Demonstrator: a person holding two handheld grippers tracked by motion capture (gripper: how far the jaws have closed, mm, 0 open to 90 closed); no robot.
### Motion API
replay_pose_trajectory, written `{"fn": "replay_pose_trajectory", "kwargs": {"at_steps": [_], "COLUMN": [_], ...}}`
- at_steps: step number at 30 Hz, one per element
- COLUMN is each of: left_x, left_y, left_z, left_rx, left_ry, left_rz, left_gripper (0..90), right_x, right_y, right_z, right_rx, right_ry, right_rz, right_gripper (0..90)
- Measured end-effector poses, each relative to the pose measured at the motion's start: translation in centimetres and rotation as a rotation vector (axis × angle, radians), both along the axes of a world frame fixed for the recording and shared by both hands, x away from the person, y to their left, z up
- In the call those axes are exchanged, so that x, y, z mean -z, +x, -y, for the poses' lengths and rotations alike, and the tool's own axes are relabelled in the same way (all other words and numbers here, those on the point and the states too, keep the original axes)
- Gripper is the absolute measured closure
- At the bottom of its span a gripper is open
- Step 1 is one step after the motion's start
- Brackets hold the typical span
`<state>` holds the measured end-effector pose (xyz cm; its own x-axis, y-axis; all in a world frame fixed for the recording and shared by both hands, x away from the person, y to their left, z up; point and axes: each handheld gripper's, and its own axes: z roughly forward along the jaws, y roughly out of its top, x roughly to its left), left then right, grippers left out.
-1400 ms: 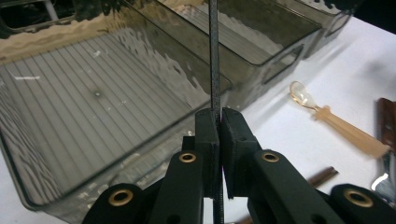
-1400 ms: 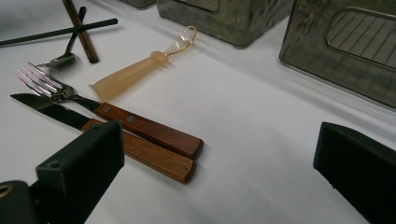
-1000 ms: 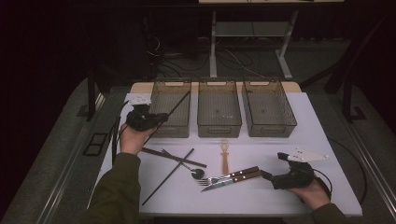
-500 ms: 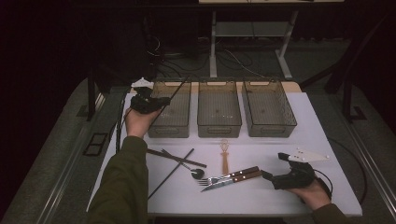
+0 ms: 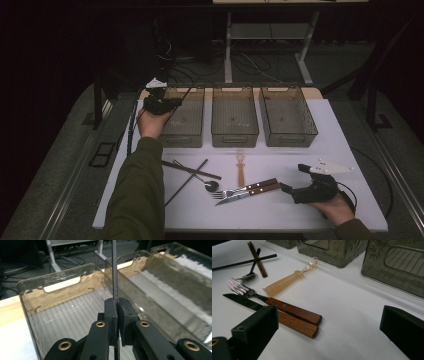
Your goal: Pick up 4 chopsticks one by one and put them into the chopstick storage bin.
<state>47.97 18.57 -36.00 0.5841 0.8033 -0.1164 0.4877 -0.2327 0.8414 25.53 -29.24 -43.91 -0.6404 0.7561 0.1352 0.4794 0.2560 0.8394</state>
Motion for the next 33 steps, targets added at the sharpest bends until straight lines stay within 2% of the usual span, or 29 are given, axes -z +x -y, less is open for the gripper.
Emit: {"fn": "replay_pose_trajectory", "kwargs": {"at_steps": [2, 3, 8, 11, 14, 17, 18, 21, 23, 26, 32, 33], "left_x": [0.4, 0.5, 1.5, 1.9, 1.9, 1.7, 1.6, 1.2, 1.0, 0.8, 0.3, 0.1], "left_y": [0.3, 0.4, 0.8, 1.0, 0.9, 0.7, 0.6, 0.1, -0.5, -1.1, -2.4, -2.7], "left_z": [-0.1, -0.2, -0.1, 0.0, 0.1, 0.2, 0.2, 0.2, 0.4, 0.5, 0.9, 1.0], "left_rx": [-0.017, -0.02, -0.046, -0.071, -0.092, -0.08, -0.076, -0.057, -0.051, -0.031, 0.01, 0.02], "left_ry": [-0.005, 0.008, 0.048, 0.05, 0.058, 0.054, 0.064, 0.055, 0.068, 0.05, 0.045, 0.054], "left_rz": [-0.009, -0.018, -0.077, -0.116, -0.109, -0.11, -0.111, -0.115, -0.096, -0.101, -0.088, -0.084], "left_gripper": [86.2, 86.2, 86.1, 84.3, 63.3, 54.6, 52.9, 47.2, 45.7, 41.8, 38.3, 37.3], "right_x": [0.0, 0.0, 0.0, -0.1, -0.1, -0.1, -0.1, -0.1, -0.1, -0.1, -0.1, -0.1], "right_y": [0.0, -0.1, 0.0, -0.1, -0.1, -0.1, -0.1, -0.1, -0.1, -0.1, -0.1, -0.1], "right_z": [0.0, 0.0, 0.1, 0.1, 0.1, 0.1, 0.1, 0.0, 0.0, 0.0, 0.0, 0.0], "right_rx": [0.001, 0.004, 0.005, 0.006, 0.005, 0.005, 0.005, 0.003, 0.001, 0.006, 0.009, 0.008], "right_ry": [0.002, 0.005, 0.007, 0.007, 0.006, 0.006, 0.005, 0.0, -0.002, -0.003, -0.005, -0.005], "right_rz": [-0.003, -0.003, 0.0, 0.003, 0.005, 0.005, 0.004, 0.002, 0.007, 0.002, 0.0, 0.001], "right_gripper": [1.6, 1.5, 1.6, 1.6, 1.6, 1.5, 1.6, 1.6, 1.6, 1.6, 1.5, 1.6]}}
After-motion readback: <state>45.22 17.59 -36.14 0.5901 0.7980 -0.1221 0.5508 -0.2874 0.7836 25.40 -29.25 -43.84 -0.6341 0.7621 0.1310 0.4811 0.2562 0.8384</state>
